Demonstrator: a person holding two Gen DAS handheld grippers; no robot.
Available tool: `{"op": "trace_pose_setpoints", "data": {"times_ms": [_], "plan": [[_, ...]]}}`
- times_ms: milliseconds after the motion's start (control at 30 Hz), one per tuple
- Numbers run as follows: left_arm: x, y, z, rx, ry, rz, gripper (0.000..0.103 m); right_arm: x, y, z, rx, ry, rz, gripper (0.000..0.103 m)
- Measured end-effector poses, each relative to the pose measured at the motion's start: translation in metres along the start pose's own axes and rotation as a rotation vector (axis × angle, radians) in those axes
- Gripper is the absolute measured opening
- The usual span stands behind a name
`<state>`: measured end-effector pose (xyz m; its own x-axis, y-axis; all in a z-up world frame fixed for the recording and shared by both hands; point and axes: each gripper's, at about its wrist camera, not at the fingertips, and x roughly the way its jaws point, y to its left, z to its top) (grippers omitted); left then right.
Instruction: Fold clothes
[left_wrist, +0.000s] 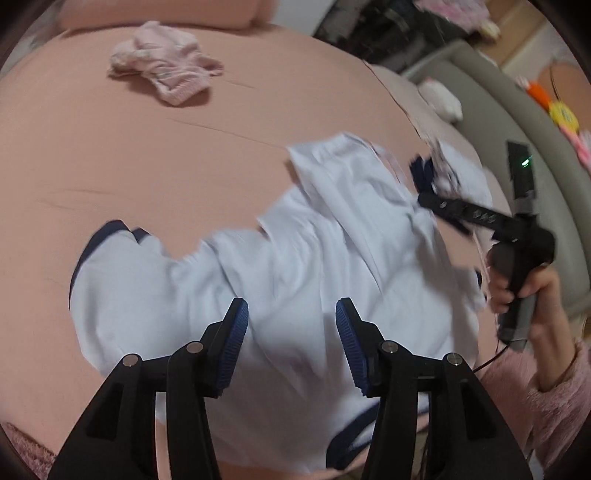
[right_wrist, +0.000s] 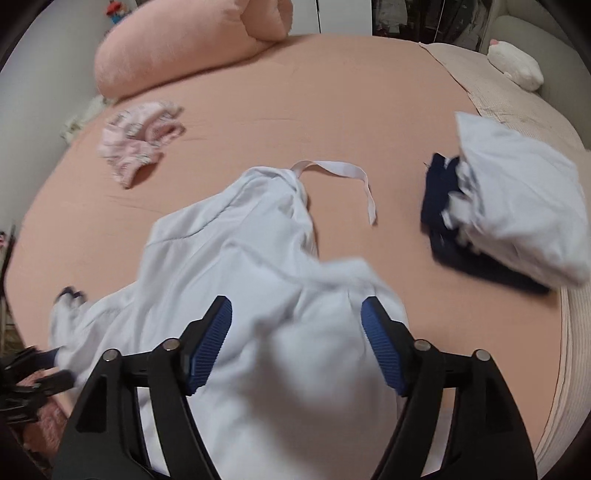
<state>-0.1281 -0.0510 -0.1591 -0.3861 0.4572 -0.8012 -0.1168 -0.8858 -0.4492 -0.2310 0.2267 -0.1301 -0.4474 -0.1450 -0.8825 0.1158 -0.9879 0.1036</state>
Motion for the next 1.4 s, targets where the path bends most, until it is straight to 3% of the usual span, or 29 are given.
{"op": "trace_pose_setpoints", "data": {"times_ms": [200,267,300,333,533,633,700,800,900,967,1000,1100,1133,1200,1233,1267,1333,1400], "plan": [[0.027,0.009,0.002,-0.043,0.037,-0.071,0.048,0.056,0.015,0.021,-0.072,0.086,-0.068,0.078],[0.031,0.002,0.001,0.001,0.041,-0.040,0.024,0.071,0.020,0.020,-0.093,0.136,-0.017,0.034],[0.033,-0.001,0.001,0.023,0.043,-0.025,0.022,0.070,0.024,0.020,-0.108,0.129,-0.006,0.029],[0.032,-0.005,0.001,0.048,0.037,-0.009,0.020,0.067,0.028,0.019,-0.127,0.123,-0.001,0.007],[-0.017,-0.025,0.006,0.128,-0.104,0.005,0.018,-0.011,0.033,0.008,-0.161,-0.016,0.029,0.007],[-0.040,-0.033,-0.005,0.174,-0.144,0.038,0.018,-0.071,0.017,-0.027,-0.099,-0.110,0.049,0.007],[-0.049,-0.033,-0.017,0.197,-0.128,0.077,0.018,-0.095,0.003,-0.057,-0.054,-0.132,0.033,0.007],[-0.042,-0.024,-0.035,0.179,-0.055,0.096,0.018,-0.085,-0.020,-0.112,0.008,0.006,-0.006,0.009],[-0.030,-0.011,-0.028,0.094,-0.017,-0.007,0.020,-0.068,-0.039,-0.156,0.057,0.141,-0.019,0.013],[-0.024,-0.013,-0.018,0.087,-0.032,-0.016,0.045,-0.074,-0.040,-0.153,0.067,0.117,-0.034,0.025],[-0.021,-0.017,-0.013,0.096,-0.042,-0.004,0.051,-0.083,-0.039,-0.145,0.071,0.072,-0.050,0.030],[-0.007,-0.028,-0.003,0.132,-0.047,0.040,0.055,-0.105,-0.037,-0.120,0.093,-0.054,-0.089,0.063],[-0.001,-0.031,0.000,0.142,-0.042,0.052,0.055,-0.104,-0.036,-0.111,0.100,-0.077,-0.089,0.081],[0.012,-0.037,0.002,0.162,-0.019,0.067,0.053,-0.091,-0.034,-0.099,0.102,-0.077,-0.074,0.083],[0.019,-0.040,0.000,0.173,0.008,0.064,0.038,-0.079,-0.033,-0.100,0.101,-0.042,-0.077,0.080],[0.026,-0.043,-0.001,0.184,0.035,0.061,0.010,-0.065,-0.031,-0.103,0.123,0.005,-0.081,0.056],[0.022,-0.052,-0.011,0.239,0.043,0.062,0.010,-0.044,-0.026,-0.112,0.181,0.068,-0.077,0.030],[0.007,-0.062,-0.024,0.302,0.035,0.051,0.010,-0.049,-0.021,-0.120,0.156,0.049,-0.068,0.019]]}}
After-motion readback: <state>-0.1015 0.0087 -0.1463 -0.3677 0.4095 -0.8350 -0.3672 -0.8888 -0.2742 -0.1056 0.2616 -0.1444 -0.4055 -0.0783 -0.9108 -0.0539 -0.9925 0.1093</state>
